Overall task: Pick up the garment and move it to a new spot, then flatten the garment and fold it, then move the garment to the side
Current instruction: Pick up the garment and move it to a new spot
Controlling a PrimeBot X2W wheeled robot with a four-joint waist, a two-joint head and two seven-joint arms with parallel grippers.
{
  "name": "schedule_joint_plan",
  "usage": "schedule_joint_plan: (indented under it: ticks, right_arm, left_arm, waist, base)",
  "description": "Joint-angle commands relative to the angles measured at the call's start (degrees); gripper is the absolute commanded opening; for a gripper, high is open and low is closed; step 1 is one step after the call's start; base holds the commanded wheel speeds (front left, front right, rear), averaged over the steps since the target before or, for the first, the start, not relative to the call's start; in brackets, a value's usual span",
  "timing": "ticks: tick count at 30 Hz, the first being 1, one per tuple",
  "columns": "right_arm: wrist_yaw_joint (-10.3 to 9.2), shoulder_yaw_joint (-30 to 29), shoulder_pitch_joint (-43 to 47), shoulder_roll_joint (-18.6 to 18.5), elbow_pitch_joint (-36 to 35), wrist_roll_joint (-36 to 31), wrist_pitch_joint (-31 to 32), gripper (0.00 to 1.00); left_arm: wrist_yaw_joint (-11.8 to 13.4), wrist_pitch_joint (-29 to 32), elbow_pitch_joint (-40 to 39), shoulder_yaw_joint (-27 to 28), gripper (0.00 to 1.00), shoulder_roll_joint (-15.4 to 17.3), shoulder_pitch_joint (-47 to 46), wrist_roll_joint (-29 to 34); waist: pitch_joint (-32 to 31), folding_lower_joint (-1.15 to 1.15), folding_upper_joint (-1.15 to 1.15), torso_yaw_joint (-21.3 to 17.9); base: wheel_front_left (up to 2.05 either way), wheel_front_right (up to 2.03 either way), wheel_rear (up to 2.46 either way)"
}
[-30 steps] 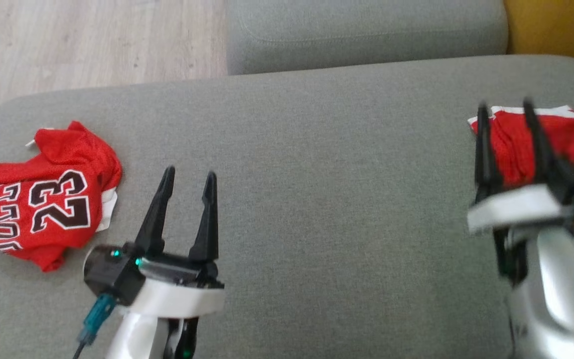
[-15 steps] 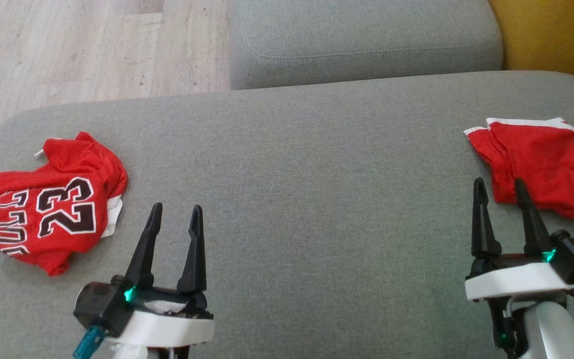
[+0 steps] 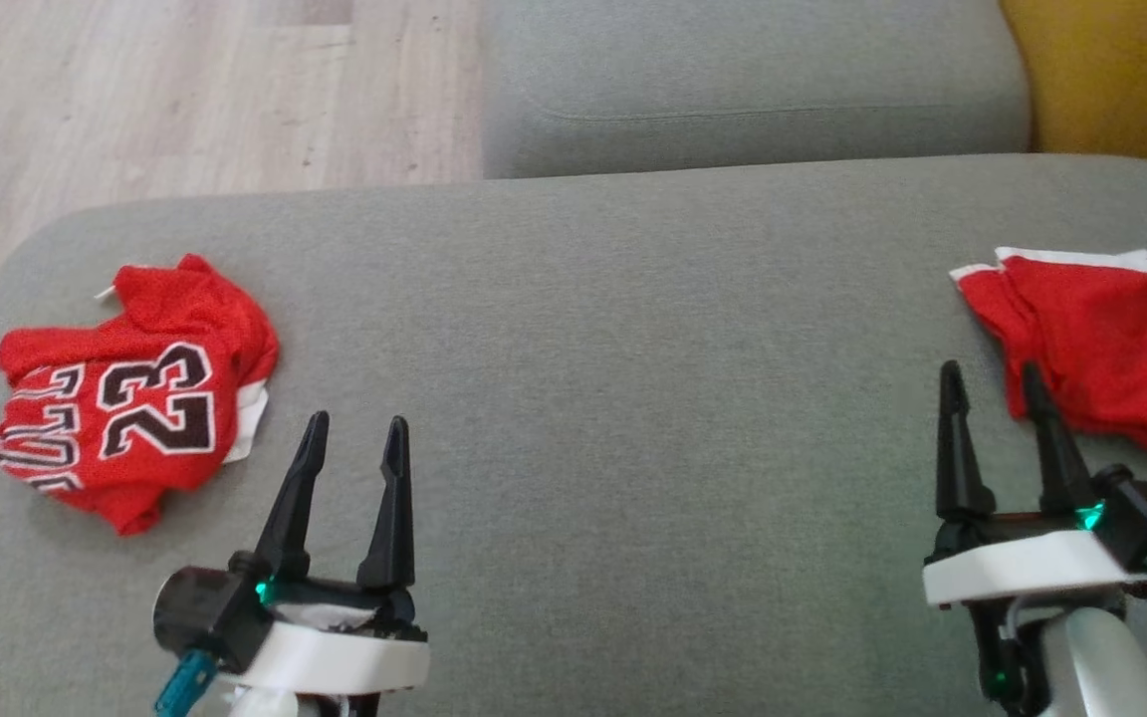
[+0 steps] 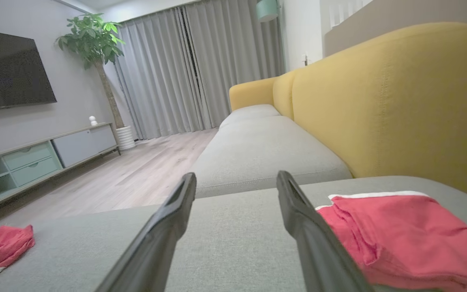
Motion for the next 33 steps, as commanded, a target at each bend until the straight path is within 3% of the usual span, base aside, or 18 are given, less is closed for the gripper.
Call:
schedule_joint_plan:
  ticks: [1,19,33]
  right_arm:
    - [0.39,2.10,-1.48,-0.07,-2.15,0.28,-0.62,1.00]
    - [0.39,9.49,0.16,-0.07,-0.78,3.38,-0.62,1.00]
    - [0.39,10.41,0.83,-0.07,-0.23,4.67,-0.62,1.00]
  left_arm:
    - [0.09,-0.28,-1.46,2.19,1.00,0.21,-2.73,0.34]
    - [1.01,-0.28,-0.50,5.85,1.00,0.21,-0.90,1.94]
    - [0.85,-0.28,-0.34,6.92,1.00,0.21,-0.08,2.43]
  waist:
    - [-0.05,0.00,0.00,1.33]
    - [-2.73,0.00,0.00,17.29]
    - [-3.42,0.00,0.00,22.91]
  base:
    - [0.00,0.00,0.00]
    - [0.00,0.00,0.00]
    - [0.00,0.00,0.00]
